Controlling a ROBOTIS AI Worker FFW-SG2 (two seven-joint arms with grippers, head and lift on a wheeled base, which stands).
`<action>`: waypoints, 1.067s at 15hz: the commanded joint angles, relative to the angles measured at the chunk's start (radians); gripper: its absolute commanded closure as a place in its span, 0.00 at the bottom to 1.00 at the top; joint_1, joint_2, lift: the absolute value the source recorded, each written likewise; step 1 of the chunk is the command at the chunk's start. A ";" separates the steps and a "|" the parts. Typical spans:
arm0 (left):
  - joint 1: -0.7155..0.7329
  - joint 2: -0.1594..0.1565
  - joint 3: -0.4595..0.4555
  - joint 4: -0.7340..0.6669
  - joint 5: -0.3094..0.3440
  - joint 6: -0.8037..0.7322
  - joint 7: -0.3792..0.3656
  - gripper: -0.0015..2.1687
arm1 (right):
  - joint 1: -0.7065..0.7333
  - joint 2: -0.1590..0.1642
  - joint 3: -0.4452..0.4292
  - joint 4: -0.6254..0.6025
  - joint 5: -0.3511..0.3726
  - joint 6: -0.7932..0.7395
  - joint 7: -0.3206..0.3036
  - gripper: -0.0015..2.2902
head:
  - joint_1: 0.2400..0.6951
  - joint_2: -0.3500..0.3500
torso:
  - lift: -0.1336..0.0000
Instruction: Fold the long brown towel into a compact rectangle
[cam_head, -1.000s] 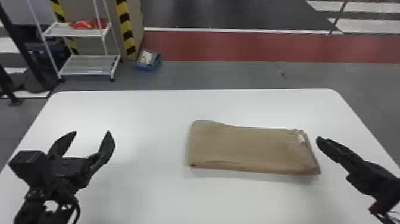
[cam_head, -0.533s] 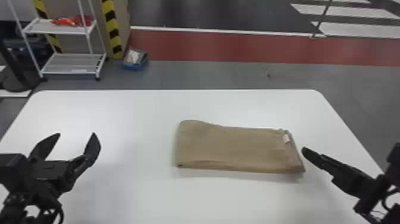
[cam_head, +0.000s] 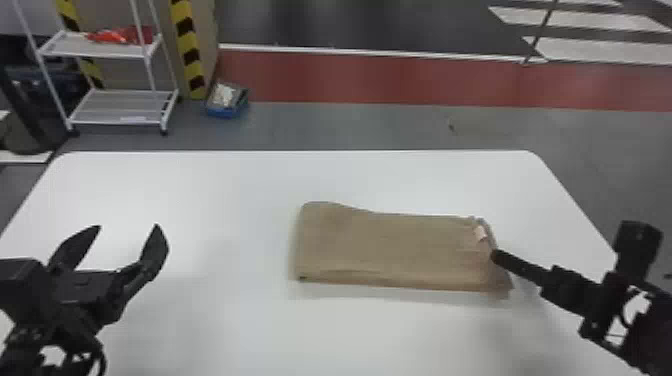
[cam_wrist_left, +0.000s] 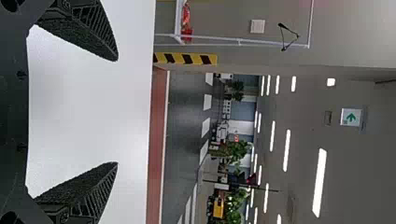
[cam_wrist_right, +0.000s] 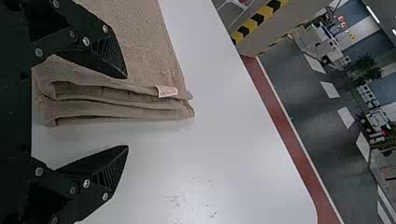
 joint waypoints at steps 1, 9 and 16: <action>-0.002 0.001 0.001 0.003 0.001 0.000 0.000 0.04 | -0.013 -0.009 0.012 0.002 0.026 0.041 0.007 0.30 | 1.00 0.37 | 0.06; -0.007 0.003 0.000 0.014 0.001 -0.003 -0.002 0.04 | -0.044 -0.029 0.014 -0.003 0.038 0.157 0.020 0.66 | 1.00 0.38 | 0.06; -0.002 0.004 0.003 0.014 0.003 -0.009 -0.003 0.04 | -0.019 -0.011 -0.037 -0.035 -0.101 0.050 0.050 0.70 | 1.00 0.40 | 0.06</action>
